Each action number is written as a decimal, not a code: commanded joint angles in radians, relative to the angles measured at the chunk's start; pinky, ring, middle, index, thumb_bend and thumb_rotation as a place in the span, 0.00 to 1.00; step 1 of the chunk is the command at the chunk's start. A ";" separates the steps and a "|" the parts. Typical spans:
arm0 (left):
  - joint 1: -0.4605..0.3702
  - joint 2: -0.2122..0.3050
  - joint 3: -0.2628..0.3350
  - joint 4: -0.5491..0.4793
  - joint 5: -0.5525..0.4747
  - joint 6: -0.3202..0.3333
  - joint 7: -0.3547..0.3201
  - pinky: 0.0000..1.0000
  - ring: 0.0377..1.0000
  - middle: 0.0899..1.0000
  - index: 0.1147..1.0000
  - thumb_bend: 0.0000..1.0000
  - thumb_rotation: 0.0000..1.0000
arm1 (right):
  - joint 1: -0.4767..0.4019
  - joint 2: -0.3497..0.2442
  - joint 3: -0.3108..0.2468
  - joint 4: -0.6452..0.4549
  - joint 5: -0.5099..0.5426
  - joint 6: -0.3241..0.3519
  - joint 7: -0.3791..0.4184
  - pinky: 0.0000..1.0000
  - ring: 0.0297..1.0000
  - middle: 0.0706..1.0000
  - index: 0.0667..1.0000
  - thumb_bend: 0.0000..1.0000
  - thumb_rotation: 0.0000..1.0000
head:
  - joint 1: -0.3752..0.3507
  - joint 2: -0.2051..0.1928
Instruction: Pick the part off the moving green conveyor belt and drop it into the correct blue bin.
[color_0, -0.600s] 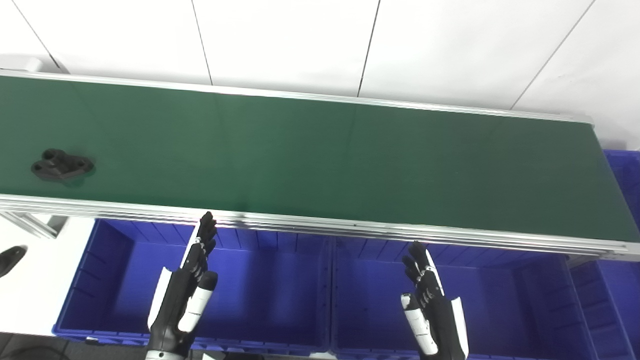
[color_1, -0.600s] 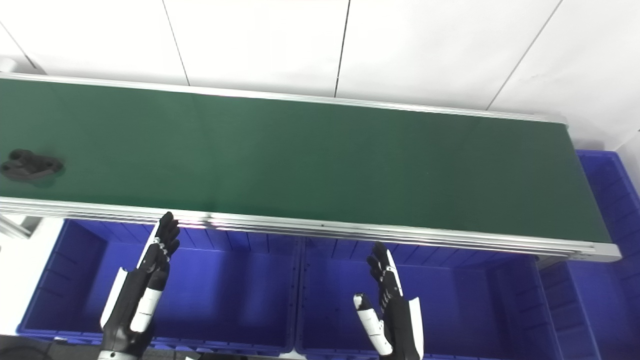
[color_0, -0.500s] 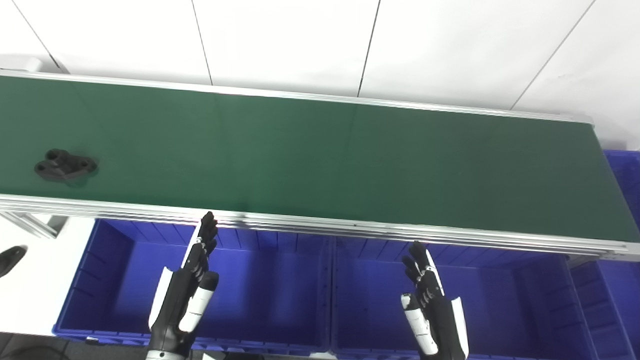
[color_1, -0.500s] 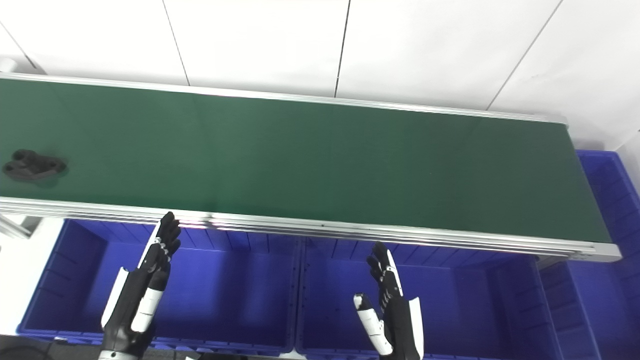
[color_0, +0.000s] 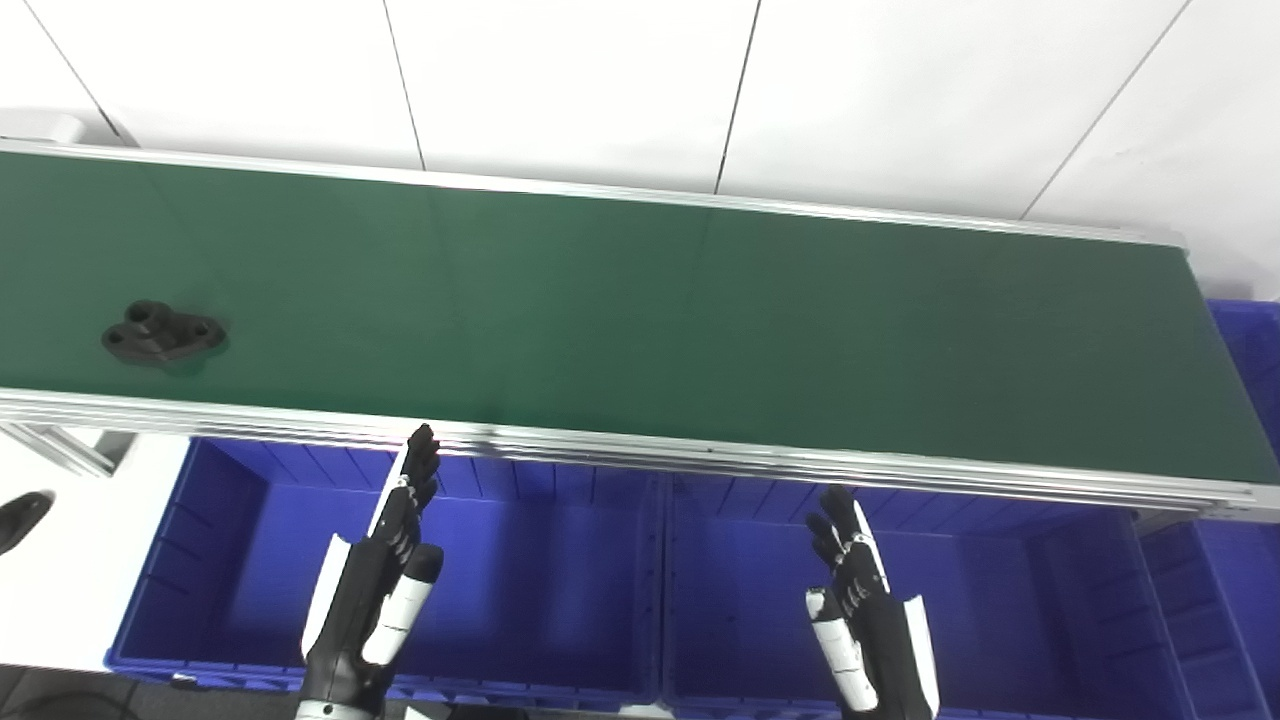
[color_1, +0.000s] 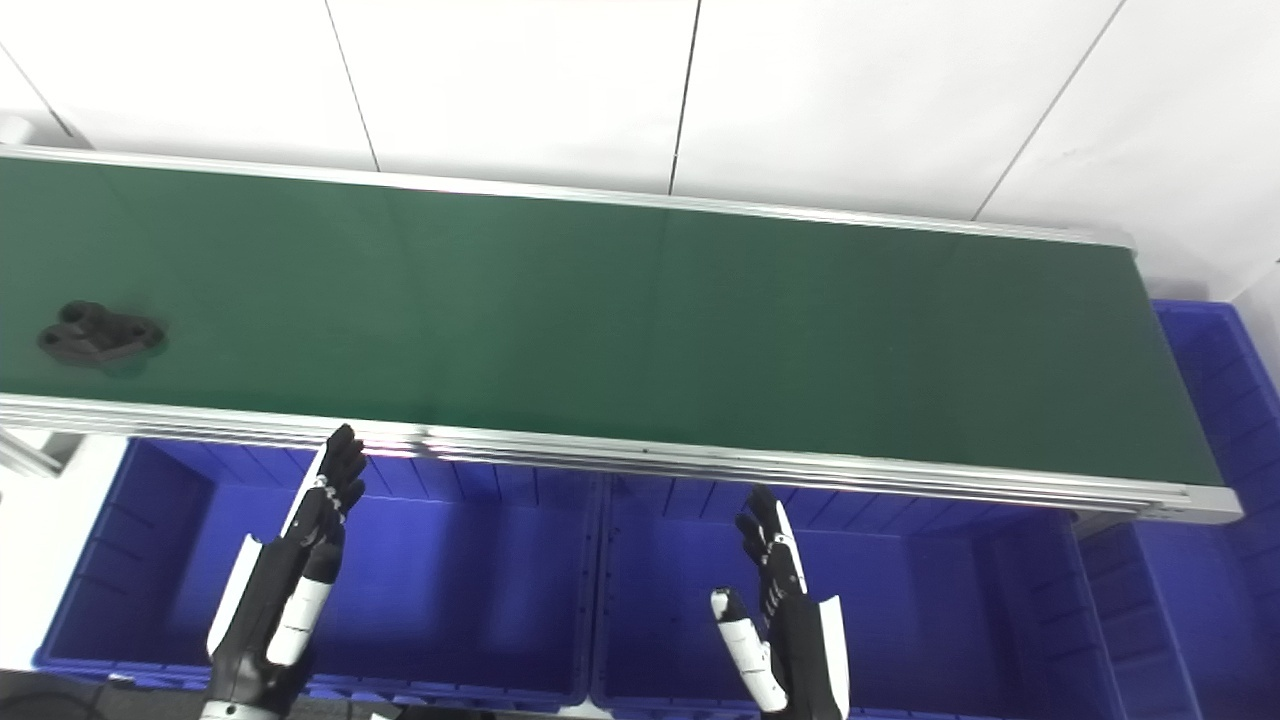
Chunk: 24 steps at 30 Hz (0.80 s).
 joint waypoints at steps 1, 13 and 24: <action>-0.001 0.002 -0.003 -0.015 0.003 -0.036 -0.004 1.00 1.00 1.00 1.00 0.62 0.92 | -0.002 0.003 0.001 -0.017 0.003 -0.039 -0.001 0.94 0.93 0.95 0.96 0.76 0.82 | 0.000 0.001; -0.004 0.000 -0.001 -0.006 0.004 -0.044 0.000 1.00 1.00 1.00 1.00 0.64 0.91 | -0.060 0.015 -0.017 0.018 -0.019 -0.055 -0.035 0.94 0.92 0.96 0.96 0.77 0.81 | 0.012 0.000; -0.008 -0.002 -0.010 0.000 0.010 -0.047 -0.003 1.00 1.00 1.00 1.00 0.63 0.90 | -0.068 0.009 -0.029 0.031 -0.005 -0.060 -0.034 0.96 0.94 0.96 0.96 0.77 0.82 | 0.024 -0.005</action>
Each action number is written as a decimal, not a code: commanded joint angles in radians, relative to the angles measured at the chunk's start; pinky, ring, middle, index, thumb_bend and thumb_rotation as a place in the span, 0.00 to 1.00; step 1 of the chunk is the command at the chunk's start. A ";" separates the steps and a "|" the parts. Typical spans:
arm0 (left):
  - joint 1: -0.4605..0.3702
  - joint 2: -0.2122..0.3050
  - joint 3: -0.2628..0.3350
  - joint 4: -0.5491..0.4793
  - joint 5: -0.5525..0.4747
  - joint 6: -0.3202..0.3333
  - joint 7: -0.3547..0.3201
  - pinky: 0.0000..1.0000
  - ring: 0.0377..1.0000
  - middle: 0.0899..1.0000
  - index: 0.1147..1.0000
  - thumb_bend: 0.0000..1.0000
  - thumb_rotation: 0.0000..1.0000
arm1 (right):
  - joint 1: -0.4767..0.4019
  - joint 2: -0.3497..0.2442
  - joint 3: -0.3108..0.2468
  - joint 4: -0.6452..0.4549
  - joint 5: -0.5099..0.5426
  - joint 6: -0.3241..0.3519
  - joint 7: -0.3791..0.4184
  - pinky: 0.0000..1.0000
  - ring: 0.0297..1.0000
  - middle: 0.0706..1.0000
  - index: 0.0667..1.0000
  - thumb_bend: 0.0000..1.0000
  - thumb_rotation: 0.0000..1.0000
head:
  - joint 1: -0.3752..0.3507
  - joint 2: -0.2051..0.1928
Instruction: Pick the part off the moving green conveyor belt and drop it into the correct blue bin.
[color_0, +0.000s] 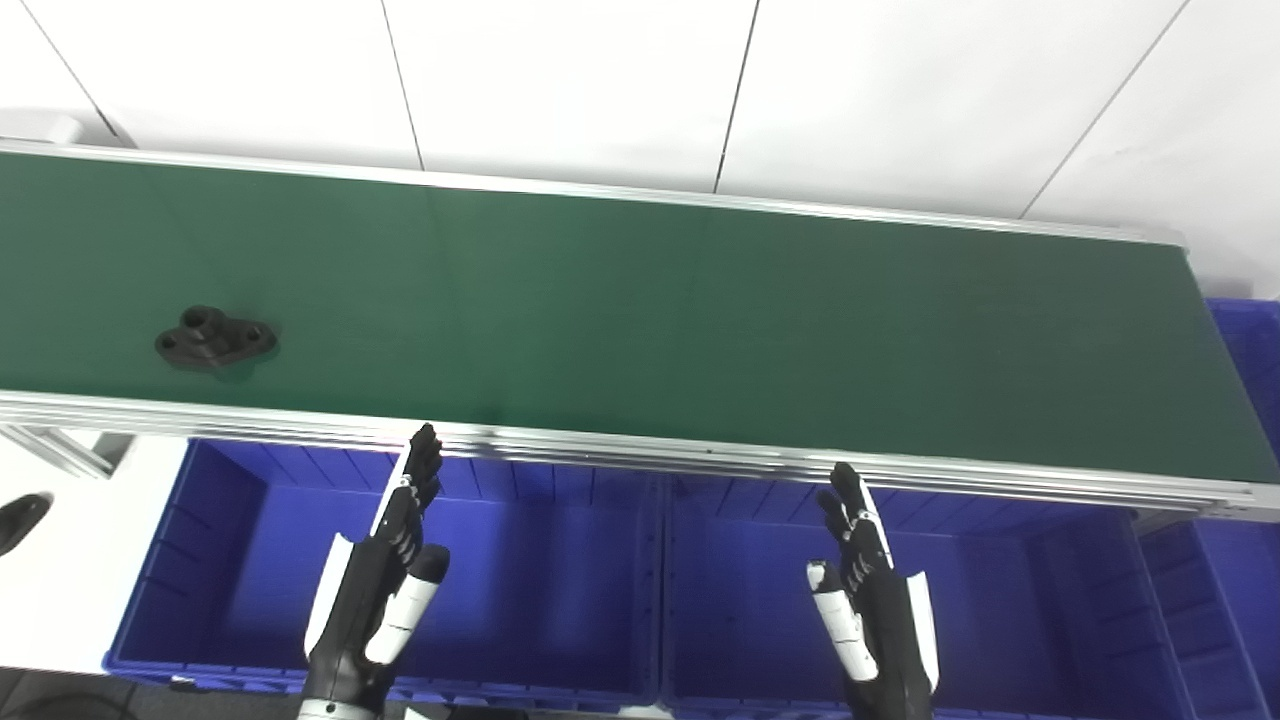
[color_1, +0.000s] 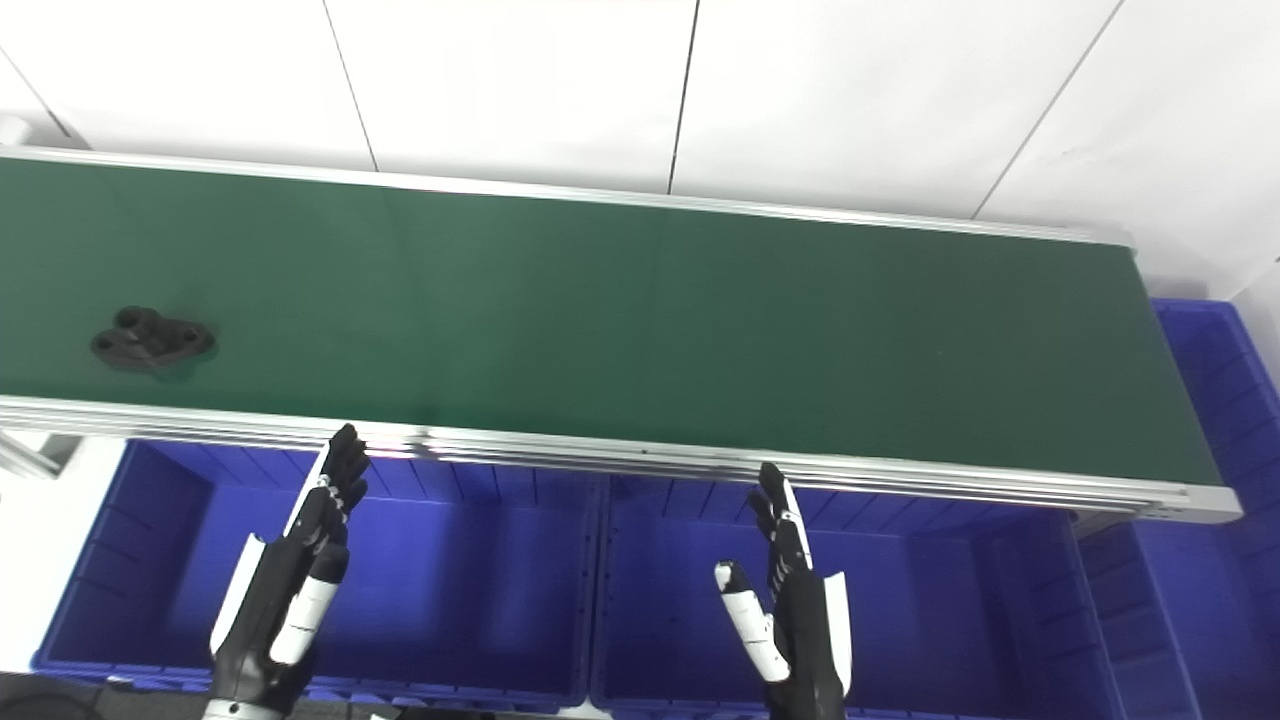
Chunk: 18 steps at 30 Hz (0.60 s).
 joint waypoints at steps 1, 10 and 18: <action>-0.003 -0.001 -0.005 -0.012 0.005 -0.045 -0.003 1.00 1.00 1.00 1.00 0.63 0.90 | -0.005 0.000 -0.001 -0.013 0.008 -0.056 -0.004 0.96 0.94 0.96 0.96 0.77 0.82 | 0.005 -0.001; -0.007 -0.011 -0.018 0.014 0.001 -0.061 -0.004 1.00 1.00 1.00 1.00 0.63 0.87 | -0.002 -0.023 0.000 0.004 0.035 -0.059 0.016 0.96 0.94 0.97 0.97 0.75 0.83 | 0.088 -0.030; -0.012 -0.054 -0.038 0.068 0.059 -0.103 0.021 0.96 1.00 1.00 1.00 0.61 0.82 | -0.015 -0.070 -0.015 0.049 0.093 -0.071 0.036 0.99 0.97 1.00 0.99 0.75 0.83 | 0.247 -0.103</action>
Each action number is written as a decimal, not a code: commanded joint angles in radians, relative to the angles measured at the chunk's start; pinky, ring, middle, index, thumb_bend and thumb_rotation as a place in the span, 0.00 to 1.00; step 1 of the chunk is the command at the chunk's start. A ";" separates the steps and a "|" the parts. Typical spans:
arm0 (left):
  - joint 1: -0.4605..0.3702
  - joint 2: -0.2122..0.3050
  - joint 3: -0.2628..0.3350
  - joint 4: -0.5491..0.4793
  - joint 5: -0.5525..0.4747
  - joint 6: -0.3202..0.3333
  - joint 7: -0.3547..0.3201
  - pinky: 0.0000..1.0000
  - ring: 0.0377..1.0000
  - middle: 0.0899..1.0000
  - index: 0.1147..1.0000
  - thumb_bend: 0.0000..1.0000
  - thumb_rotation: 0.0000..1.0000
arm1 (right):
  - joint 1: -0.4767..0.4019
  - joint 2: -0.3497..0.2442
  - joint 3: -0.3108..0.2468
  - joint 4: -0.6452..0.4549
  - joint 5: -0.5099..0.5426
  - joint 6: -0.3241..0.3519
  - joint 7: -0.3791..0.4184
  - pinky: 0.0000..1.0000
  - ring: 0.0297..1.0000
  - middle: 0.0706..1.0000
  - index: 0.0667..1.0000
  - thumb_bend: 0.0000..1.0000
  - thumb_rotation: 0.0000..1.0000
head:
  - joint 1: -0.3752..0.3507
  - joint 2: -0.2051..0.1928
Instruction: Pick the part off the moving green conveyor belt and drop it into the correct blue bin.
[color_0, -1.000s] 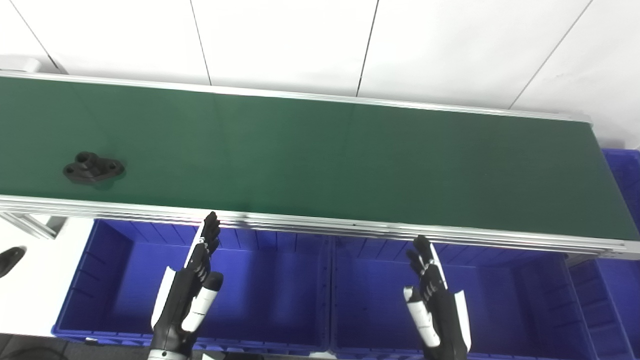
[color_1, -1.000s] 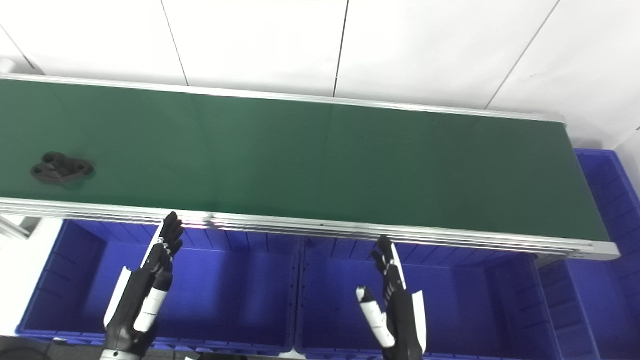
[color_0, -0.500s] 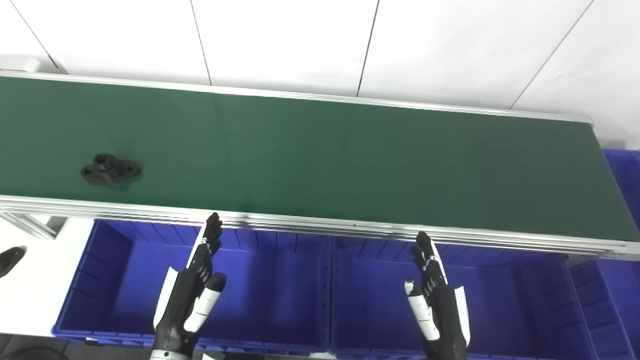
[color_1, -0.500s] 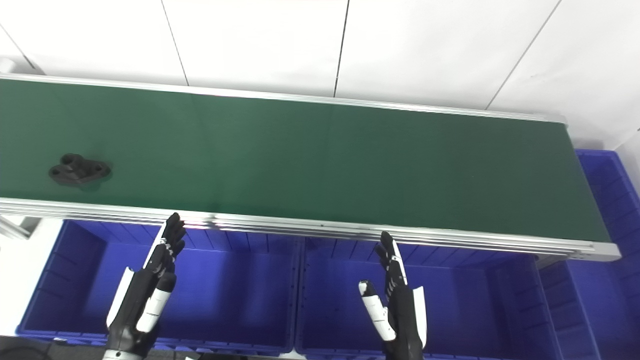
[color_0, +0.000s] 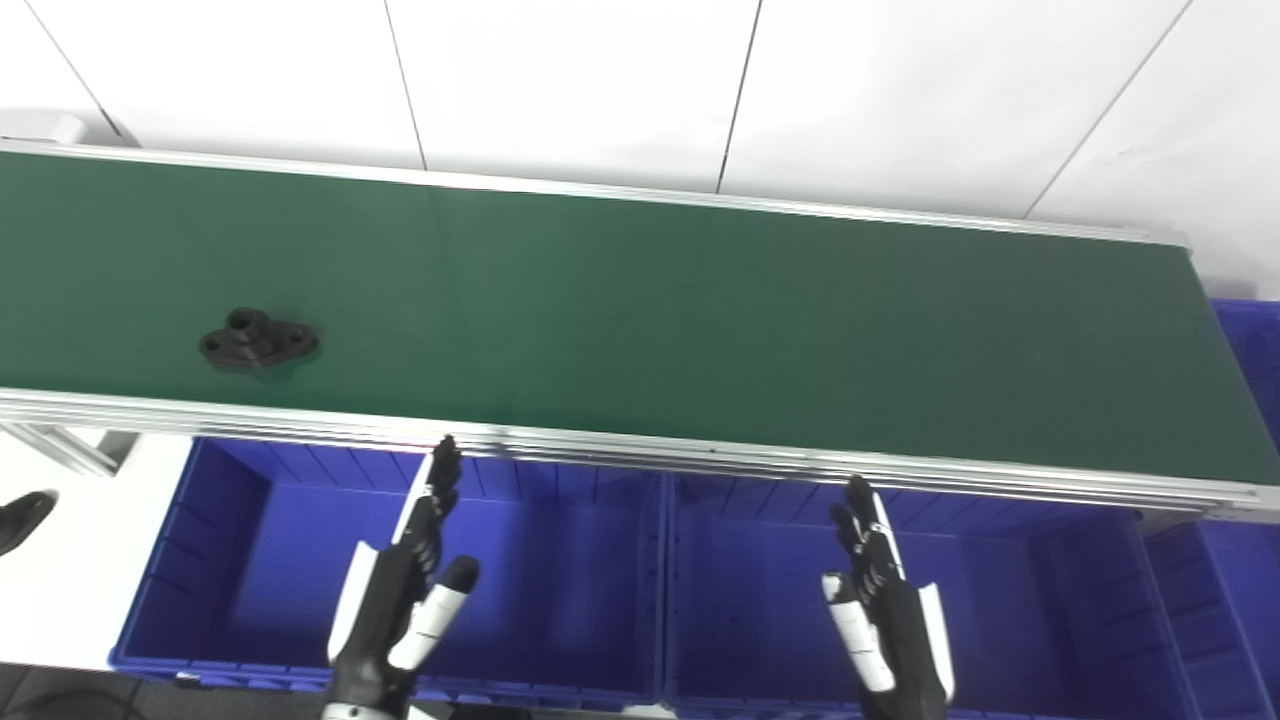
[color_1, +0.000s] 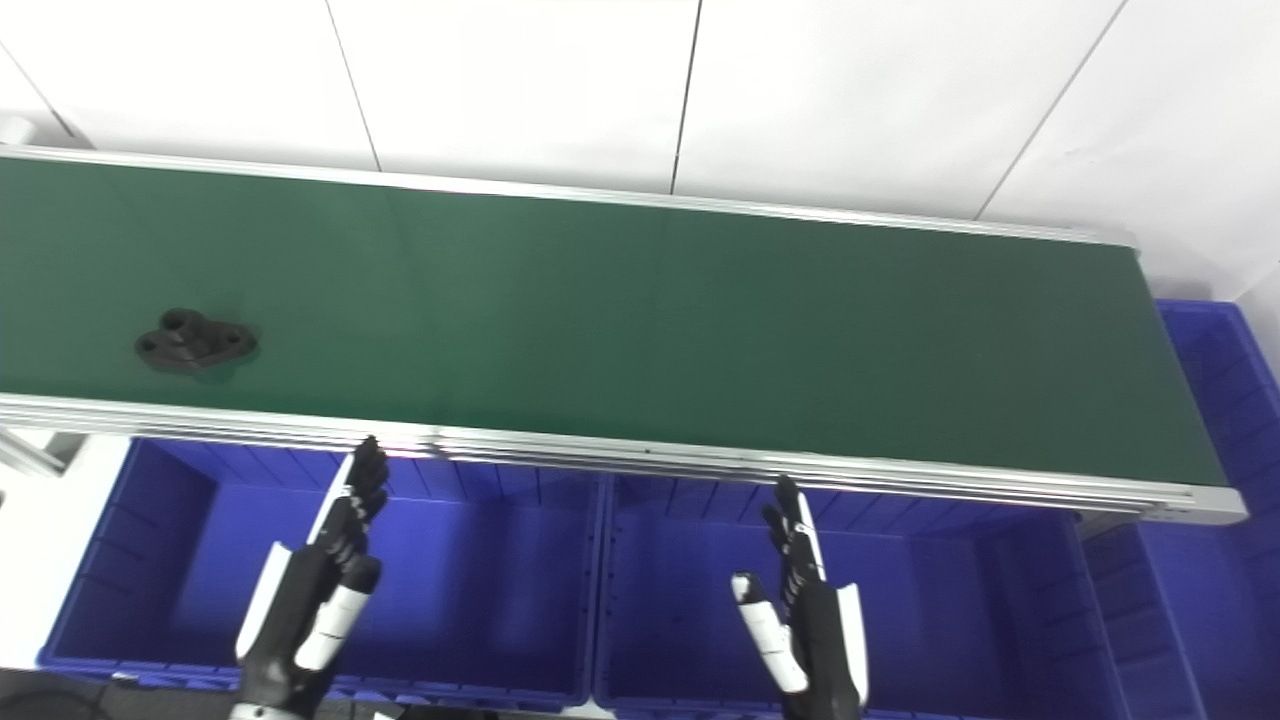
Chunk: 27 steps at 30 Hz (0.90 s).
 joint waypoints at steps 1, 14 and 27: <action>-0.006 -0.017 -0.010 -0.009 0.020 -0.050 0.014 0.96 1.00 1.00 1.00 0.61 0.82 | -0.009 -0.012 -0.006 -0.006 0.027 -0.062 0.016 1.00 0.97 1.00 0.99 0.75 0.84 | 0.026 -0.013; -0.014 -0.071 -0.032 0.019 0.063 -0.058 0.053 0.94 0.97 1.00 1.00 0.72 0.73 | -0.026 -0.054 -0.033 0.029 0.072 -0.062 0.057 1.00 1.00 1.00 1.00 0.65 0.88 | 0.091 -0.041; -0.014 -0.076 -0.039 0.014 0.079 -0.054 0.067 0.90 0.96 1.00 1.00 0.70 0.72 | -0.026 -0.052 -0.046 0.028 0.069 -0.062 0.070 1.00 1.00 1.00 1.00 0.62 0.90 | 0.099 -0.042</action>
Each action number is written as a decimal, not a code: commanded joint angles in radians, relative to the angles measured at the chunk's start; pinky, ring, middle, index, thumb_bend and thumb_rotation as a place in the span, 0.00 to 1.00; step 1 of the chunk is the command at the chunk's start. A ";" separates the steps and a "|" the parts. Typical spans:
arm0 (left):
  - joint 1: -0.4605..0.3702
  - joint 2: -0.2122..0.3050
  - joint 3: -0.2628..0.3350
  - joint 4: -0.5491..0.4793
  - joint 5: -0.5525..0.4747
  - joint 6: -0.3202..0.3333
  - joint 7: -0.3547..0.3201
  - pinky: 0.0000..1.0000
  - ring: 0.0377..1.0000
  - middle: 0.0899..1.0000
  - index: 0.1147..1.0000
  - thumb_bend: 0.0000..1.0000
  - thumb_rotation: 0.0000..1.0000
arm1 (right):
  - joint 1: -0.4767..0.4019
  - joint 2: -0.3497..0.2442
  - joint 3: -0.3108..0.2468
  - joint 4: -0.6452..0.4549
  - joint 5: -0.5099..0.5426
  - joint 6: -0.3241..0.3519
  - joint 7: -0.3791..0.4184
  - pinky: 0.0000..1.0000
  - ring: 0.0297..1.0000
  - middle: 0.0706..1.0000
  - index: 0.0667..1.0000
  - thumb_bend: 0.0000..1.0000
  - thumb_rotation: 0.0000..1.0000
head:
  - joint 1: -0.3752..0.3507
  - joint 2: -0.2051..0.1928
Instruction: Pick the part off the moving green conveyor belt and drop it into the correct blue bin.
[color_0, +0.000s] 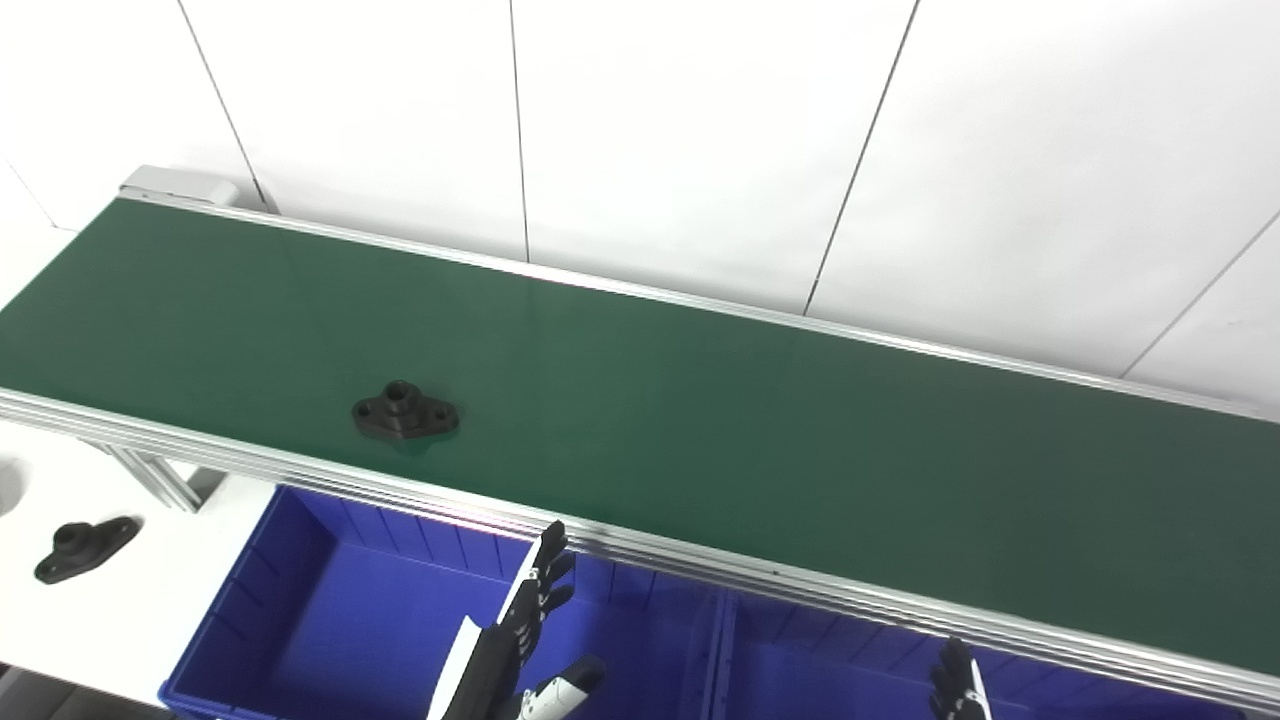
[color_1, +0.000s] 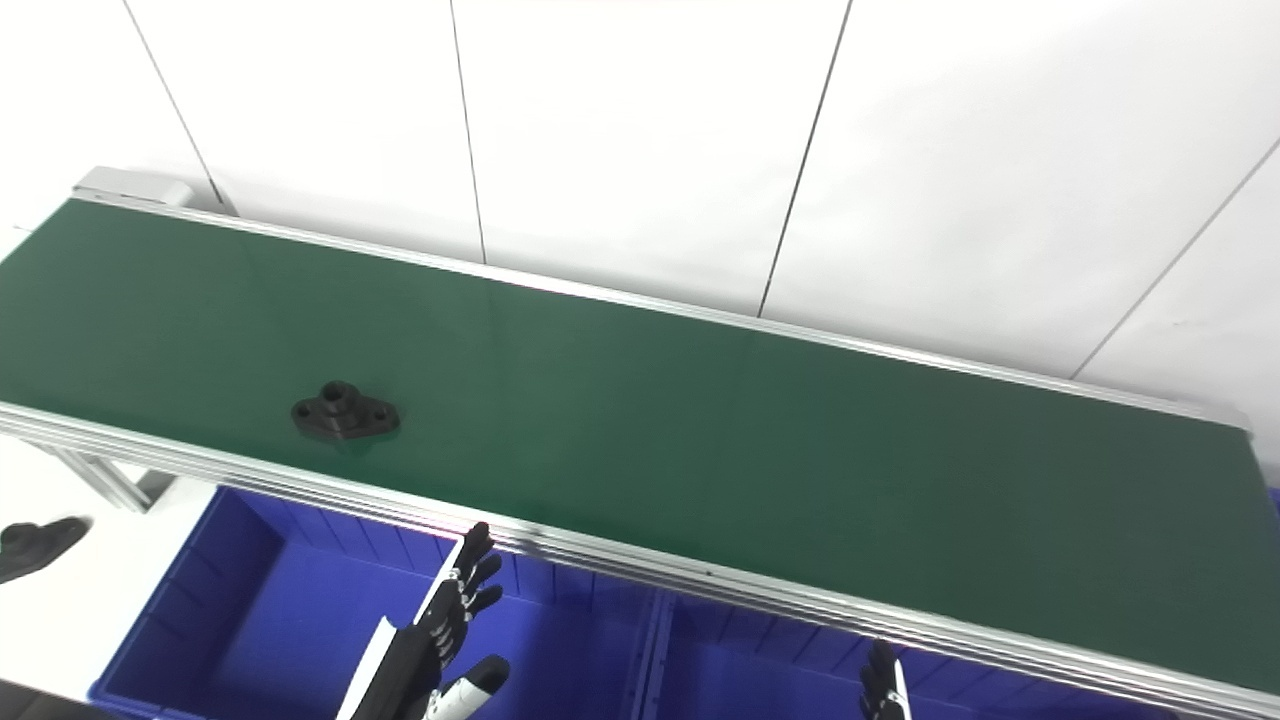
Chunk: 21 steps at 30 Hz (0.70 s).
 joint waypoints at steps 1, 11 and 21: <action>-0.001 -0.009 -0.011 -0.020 0.009 -0.038 0.010 0.90 0.96 1.00 1.00 0.69 0.72 | 0.002 0.001 -0.005 -0.017 0.007 -0.061 0.012 1.00 1.00 1.00 1.00 0.62 0.90 | -0.002 0.000; 0.000 -0.006 -0.013 -0.017 0.008 -0.037 0.010 0.89 0.96 1.00 1.00 0.70 0.72 | 0.001 0.001 -0.006 -0.010 0.007 -0.061 0.017 1.00 1.00 1.00 1.00 0.60 0.88 | -0.008 -0.010; -0.009 -0.009 -0.017 0.007 0.005 -0.045 0.011 0.90 0.97 1.00 1.00 0.72 0.71 | -0.003 0.001 -0.011 0.004 0.004 -0.061 0.016 1.00 1.00 1.00 1.00 0.54 0.84 | 0.001 -0.038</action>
